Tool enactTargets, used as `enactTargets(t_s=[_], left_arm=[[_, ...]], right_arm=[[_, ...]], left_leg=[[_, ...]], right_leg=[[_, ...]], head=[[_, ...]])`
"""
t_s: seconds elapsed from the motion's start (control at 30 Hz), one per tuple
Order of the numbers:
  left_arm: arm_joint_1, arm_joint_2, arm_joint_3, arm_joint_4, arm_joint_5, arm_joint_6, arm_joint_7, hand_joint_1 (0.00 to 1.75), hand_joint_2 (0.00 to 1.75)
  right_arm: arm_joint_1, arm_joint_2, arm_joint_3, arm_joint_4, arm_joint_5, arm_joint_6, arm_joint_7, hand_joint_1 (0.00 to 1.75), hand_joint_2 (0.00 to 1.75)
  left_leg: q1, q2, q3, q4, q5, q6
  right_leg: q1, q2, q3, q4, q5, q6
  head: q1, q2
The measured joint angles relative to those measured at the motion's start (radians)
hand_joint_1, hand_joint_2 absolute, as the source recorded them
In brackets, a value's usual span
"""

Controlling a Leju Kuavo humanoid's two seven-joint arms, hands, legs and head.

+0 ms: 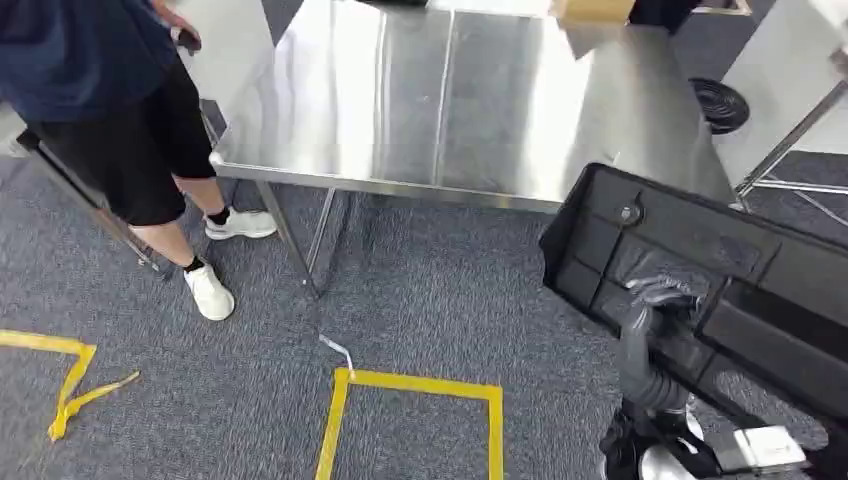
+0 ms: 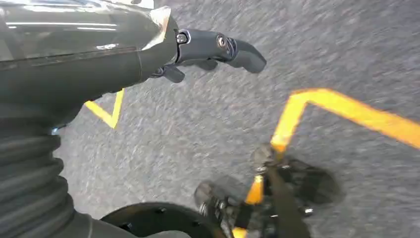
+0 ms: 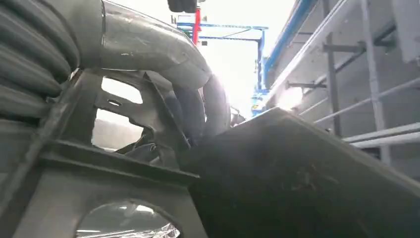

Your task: Take the parts from the cabinet and place them on the table.

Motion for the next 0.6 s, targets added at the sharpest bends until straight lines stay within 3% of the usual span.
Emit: enactTargets(t_s=[0.03,0.1,0.13,0.17,0.2,0.23,0.27,0.3,0.33,0.37,0.4,0.43,0.47,0.5,0.53,0.6], left_arm=[[0.0,0.0,0.0,0.0,0.0,-0.001,0.0,0.0,1.75],[0.002,0.0,0.0,0.0,0.0,-0.002,0.0,0.0,1.75],[0.002,0.0,0.0,0.0,0.0,-0.002,0.0,0.0,1.75],[0.002,0.001,0.0,0.0,0.0,-0.002,0.0,0.0,1.75],[0.002,0.002,0.0,0.0,0.0,-0.002,0.0,0.0,1.75],[0.005,0.0,0.0,0.001,0.0,-0.002,0.0,0.0,1.75],[0.003,0.002,0.0,0.0,-0.001,-0.003,0.0,0.0,1.75],[-0.001,0.001,0.0,0.0,-0.001,-0.005,0.0,0.0,1.75],[-0.001,-0.002,0.0,0.0,-0.001,-0.006,0.002,0.0,1.75],[-0.001,-0.006,0.0,0.0,-0.001,-0.004,0.0,0.0,1.75],[-0.008,-0.007,0.0,0.0,-0.001,-0.004,0.001,0.0,1.75],[-0.014,-0.011,0.0,0.002,-0.001,-0.005,0.002,0.0,1.75],[-0.018,-0.012,0.0,0.002,-0.001,-0.004,0.002,0.0,1.75],[-0.019,-0.012,-0.001,0.002,-0.001,-0.005,0.002,0.0,1.75],[-0.019,-0.012,-0.001,0.002,-0.001,-0.005,0.002,0.0,1.75],[-0.013,-0.011,0.0,0.002,-0.001,-0.005,0.002,0.0,1.75]], right_arm=[[0.004,-0.001,0.0,0.0,0.0,0.0,0.0,1.75,1.75],[0.006,-0.002,0.0,0.0,0.0,0.0,0.0,1.75,1.75],[0.008,-0.003,0.0,0.001,0.0,0.0,0.0,1.75,1.75],[0.009,-0.003,0.0,0.002,0.0,0.0,0.0,1.75,1.75],[0.01,-0.003,0.0,0.004,0.0,0.0,0.0,1.75,1.75],[0.014,-0.003,0.0,0.007,0.0,0.0,0.001,1.75,1.75],[0.021,-0.005,-0.001,0.01,0.0,0.0,0.001,1.75,1.75],[0.019,-0.005,-0.001,0.009,0.002,0.0,0.005,1.75,1.75],[0.015,-0.005,-0.001,0.0,0.003,0.0,0.006,1.75,1.75],[0.01,-0.003,-0.001,-0.006,0.003,0.001,0.006,1.75,1.75],[0.001,-0.003,0.0,-0.01,0.003,0.002,0.005,1.75,1.75],[0.0,-0.003,0.0,-0.012,0.004,0.003,0.006,1.75,1.75],[0.002,-0.003,-0.001,-0.013,0.003,0.003,0.008,1.75,1.75],[0.003,-0.003,0.001,-0.012,0.004,0.004,0.01,1.75,1.75],[0.005,-0.002,0.003,-0.012,0.005,0.005,0.01,1.75,1.75],[0.01,-0.002,0.004,-0.012,0.003,0.005,0.01,1.75,1.75]], left_leg=[[-0.002,-0.005,0.024,-0.004,-0.019,0.003],[-0.008,-0.017,0.078,-0.011,-0.058,0.007],[-0.011,-0.021,0.107,-0.014,-0.078,0.007],[-0.014,-0.025,0.137,-0.017,-0.099,0.008],[-0.017,-0.027,0.168,-0.022,-0.121,0.007],[-0.013,-0.029,0.187,-0.03,-0.143,0.008],[-0.013,-0.032,0.222,-0.038,-0.166,0.004],[-0.006,-0.038,0.247,-0.061,-0.188,-0.002],[-0.001,-0.033,0.288,-0.09,-0.198,-0.011],[-0.001,-0.026,0.304,-0.054,-0.151,-0.015],[-0.005,-0.017,0.295,-0.004,-0.127,-0.023],[-0.003,-0.009,0.264,0.075,-0.11,-0.019],[-0.002,-0.006,0.226,0.148,-0.11,-0.019],[0.001,-0.005,0.177,0.205,-0.144,-0.026],[0.005,-0.003,0.14,0.233,-0.203,-0.035],[0.016,-0.003,0.079,0.234,-0.31,-0.052]], right_leg=[[0.002,0.0,-0.05,0.031,-0.044,-0.013],[0.004,0.0,-0.115,0.017,-0.142,-0.028],[0.004,0.0,-0.133,-0.019,-0.167,-0.022],[0.004,0.0,-0.142,-0.071,-0.162,-0.013],[0.006,0.0,-0.145,-0.14,-0.104,0.001],[0.011,-0.002,-0.145,-0.215,0.04,0.023],[0.02,-0.008,-0.137,-0.257,0.147,0.039],[0.032,-0.026,-0.095,-0.262,0.14,0.019],[0.049,-0.019,-0.072,-0.277,0.135,0.006],[0.037,-0.007,-0.058,-0.298,0.129,-0.015],[0.036,0.003,-0.018,-0.305,0.125,-0.032],[0.027,0.004,0.002,-0.314,0.14,-0.053],[0.022,0.001,0.015,-0.314,0.124,-0.069],[0.017,0.001,0.031,-0.316,0.111,-0.075],[0.012,0.003,0.051,-0.32,0.098,-0.074],[0.0,0.009,0.081,-0.321,0.069,-0.06]], head=[[0.0,0.0],[0.0,0.0],[0.0,0.0],[0.001,0.0],[0.0,0.0],[0.0,0.0],[-0.019,0.0],[-0.007,0.0],[-0.004,0.0],[-0.005,0.0],[0.0,0.0],[-0.002,0.0],[-0.012,0.0],[-0.01,0.0],[-0.013,0.0],[-0.016,0.0]])
